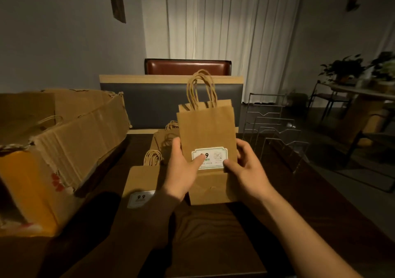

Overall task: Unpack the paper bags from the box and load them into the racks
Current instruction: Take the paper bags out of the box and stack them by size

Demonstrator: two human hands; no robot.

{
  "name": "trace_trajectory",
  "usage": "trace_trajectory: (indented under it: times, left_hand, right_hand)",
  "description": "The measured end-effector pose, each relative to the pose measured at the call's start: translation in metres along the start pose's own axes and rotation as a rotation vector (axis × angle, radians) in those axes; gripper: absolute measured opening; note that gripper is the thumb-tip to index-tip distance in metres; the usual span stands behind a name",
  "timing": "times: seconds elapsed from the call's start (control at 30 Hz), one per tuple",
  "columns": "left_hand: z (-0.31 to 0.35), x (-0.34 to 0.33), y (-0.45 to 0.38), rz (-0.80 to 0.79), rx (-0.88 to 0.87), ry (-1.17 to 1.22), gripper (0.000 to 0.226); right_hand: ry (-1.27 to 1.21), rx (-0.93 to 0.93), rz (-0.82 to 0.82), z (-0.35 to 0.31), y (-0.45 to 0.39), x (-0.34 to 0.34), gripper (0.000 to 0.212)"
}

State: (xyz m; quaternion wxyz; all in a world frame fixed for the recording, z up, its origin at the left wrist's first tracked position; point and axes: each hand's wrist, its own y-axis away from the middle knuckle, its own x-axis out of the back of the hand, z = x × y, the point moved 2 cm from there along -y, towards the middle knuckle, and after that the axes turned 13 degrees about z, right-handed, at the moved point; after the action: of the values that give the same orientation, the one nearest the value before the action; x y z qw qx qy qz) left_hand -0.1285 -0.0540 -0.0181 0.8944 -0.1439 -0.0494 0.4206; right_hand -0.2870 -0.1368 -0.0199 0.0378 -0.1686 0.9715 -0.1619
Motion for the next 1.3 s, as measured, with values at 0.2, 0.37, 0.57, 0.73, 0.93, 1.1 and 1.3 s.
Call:
trace_trajectory:
  times: [0.2, 0.37, 0.57, 0.73, 0.93, 1.1, 1.3]
  left_hand:
    - [-0.047, -0.007, 0.045, -0.094, 0.252, -0.106, 0.057]
    - [-0.049, 0.001, 0.035, -0.174, 0.241, -0.043, 0.072]
    - [-0.057, 0.003, 0.040, -0.160, 0.194, -0.219, 0.056]
    - [-0.056, -0.004, 0.051, -0.192, 0.195, -0.211, 0.049]
    - [-0.031, 0.016, 0.034, -0.068, 0.149, -0.245, 0.070]
    - [-0.011, 0.082, 0.014, 0.023, 0.141, -0.450, 0.058]
    - [-0.031, 0.153, 0.016, -0.013, 0.288, -0.789, 0.048]
  right_hand:
    - [0.107, -0.015, 0.062, 0.048, 0.038, -0.004, 0.039]
    - [0.065, 0.045, 0.233, 0.043, 0.026, 0.004, 0.024]
    - [0.057, -0.036, 0.165, 0.049, 0.029, 0.006, 0.021]
    - [0.113, -0.041, 0.081, 0.058, 0.038, 0.009, 0.038]
    - [0.125, -0.003, 0.034, 0.029, 0.026, -0.015, 0.069]
    - [0.151, -0.108, -0.029, 0.010, 0.029, -0.081, 0.067]
    - [0.361, -0.321, -0.127, 0.040, 0.057, -0.145, 0.054]
